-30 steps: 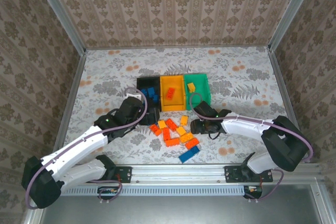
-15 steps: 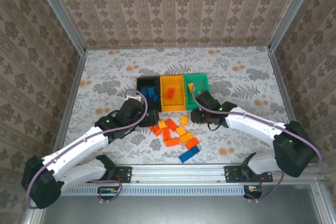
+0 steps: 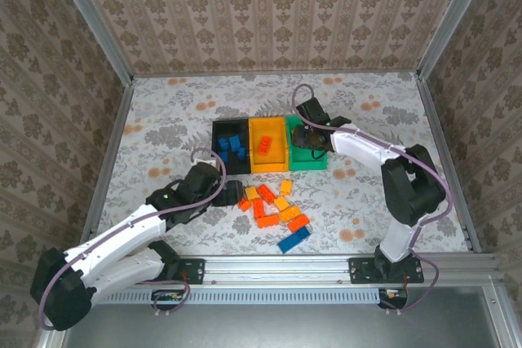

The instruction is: Sort the legos into containers by color

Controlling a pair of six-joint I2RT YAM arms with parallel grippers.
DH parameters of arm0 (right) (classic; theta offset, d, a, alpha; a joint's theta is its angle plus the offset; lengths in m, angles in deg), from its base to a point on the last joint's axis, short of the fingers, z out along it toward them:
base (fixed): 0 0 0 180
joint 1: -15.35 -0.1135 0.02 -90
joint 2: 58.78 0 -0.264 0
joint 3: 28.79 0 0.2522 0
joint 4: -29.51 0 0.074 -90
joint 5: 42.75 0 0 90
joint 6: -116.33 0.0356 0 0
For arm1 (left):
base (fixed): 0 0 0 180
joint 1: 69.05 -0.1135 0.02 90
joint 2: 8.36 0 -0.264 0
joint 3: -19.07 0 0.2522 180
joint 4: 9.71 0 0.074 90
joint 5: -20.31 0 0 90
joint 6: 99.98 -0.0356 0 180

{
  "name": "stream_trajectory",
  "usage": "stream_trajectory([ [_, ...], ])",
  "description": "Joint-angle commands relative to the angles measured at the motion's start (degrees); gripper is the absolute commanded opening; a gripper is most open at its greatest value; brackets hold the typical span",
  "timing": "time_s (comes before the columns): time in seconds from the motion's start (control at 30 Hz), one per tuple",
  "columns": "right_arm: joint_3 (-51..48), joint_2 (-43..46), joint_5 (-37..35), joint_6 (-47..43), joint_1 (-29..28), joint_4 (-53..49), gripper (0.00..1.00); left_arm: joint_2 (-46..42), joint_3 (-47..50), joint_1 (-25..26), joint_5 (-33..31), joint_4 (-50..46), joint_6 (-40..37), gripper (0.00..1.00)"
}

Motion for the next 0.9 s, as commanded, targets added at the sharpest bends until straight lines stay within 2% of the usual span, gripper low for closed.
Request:
stream_trajectory([
  [0.0, 3.95, -1.25, -1.68, 0.65, 0.15, -2.46, 0.58, -0.64, 1.1, -0.06, 1.38, -0.39, 1.01, 1.0],
  [0.07, 4.09, -0.73, -0.59, 1.13, 0.07, -2.37, 0.71, 0.07, 1.63, -0.05, 2.22, 0.28, 0.84, 0.99],
  [0.17, 2.72, 1.75, 0.1, 1.34, -0.52, -1.2, 0.77, 3.15, 1.77, 0.72, 3.36, 1.77, 0.26, 0.96],
  [0.3, -0.15, 4.96, 0.3, 1.38, -1.33, -0.54, 0.78, 9.42, 0.9, 4.15, 3.09, 5.1, -0.01, 0.9],
  [0.47, -3.67, 7.91, 0.41, 1.65, -1.34, 0.43, 0.78, 17.49, -0.91, 6.24, 3.06, 8.36, 0.01, 0.88],
  [0.73, -6.54, 11.01, 0.04, 1.42, -1.27, 1.2, 0.78, 23.84, -1.0, 4.79, -1.1, 5.21, 1.76, 0.72],
  [0.8, -7.25, 11.72, 0.08, 1.62, -1.26, 1.45, 0.78, 23.2, 0.15, 3.58, -1.91, 3.25, 2.76, 0.65],
  [0.87, -7.96, 12.47, 0.04, 1.61, -1.25, 1.7, 0.78, 20.61, 1.6, 2.9, -2.81, 1.23, 3.51, 0.62],
])
